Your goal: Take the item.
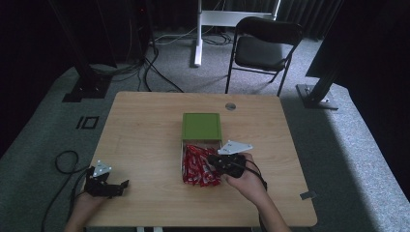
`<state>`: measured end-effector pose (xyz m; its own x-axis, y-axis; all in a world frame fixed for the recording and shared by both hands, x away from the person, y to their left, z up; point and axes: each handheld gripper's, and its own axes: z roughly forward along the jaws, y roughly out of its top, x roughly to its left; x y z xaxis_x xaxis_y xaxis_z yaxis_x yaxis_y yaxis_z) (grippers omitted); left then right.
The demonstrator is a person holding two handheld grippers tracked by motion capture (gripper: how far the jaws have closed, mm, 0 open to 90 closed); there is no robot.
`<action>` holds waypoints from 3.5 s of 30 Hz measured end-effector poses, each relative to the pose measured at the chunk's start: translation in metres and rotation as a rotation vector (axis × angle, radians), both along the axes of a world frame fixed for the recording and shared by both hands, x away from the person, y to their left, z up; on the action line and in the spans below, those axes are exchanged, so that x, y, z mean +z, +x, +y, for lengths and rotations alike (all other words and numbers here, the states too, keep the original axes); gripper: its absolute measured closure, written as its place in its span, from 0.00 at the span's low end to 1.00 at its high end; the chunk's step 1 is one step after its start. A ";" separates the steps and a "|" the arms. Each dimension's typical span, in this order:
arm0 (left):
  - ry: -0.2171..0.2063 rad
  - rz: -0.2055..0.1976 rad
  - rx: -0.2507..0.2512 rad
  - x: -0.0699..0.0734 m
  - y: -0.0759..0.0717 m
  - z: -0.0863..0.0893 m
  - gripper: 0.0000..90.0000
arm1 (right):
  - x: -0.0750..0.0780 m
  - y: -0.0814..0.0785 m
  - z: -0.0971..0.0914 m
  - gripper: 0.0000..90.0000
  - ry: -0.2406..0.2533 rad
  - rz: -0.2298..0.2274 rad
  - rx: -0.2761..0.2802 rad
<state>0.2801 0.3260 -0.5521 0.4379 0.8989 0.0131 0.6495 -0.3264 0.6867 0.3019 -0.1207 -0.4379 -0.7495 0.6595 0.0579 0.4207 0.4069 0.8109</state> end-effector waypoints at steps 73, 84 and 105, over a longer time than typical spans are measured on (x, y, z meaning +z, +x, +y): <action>0.001 0.001 0.000 0.000 0.000 0.000 0.01 | -0.074 0.068 -0.079 0.96 0.102 0.024 -0.511; 0.000 0.000 0.000 0.000 0.000 0.000 0.01 | -0.093 0.073 -0.074 0.96 0.073 0.076 -0.507; 0.000 0.000 0.000 0.000 0.000 0.000 0.01 | -0.111 0.075 -0.069 0.83 0.057 0.142 -0.481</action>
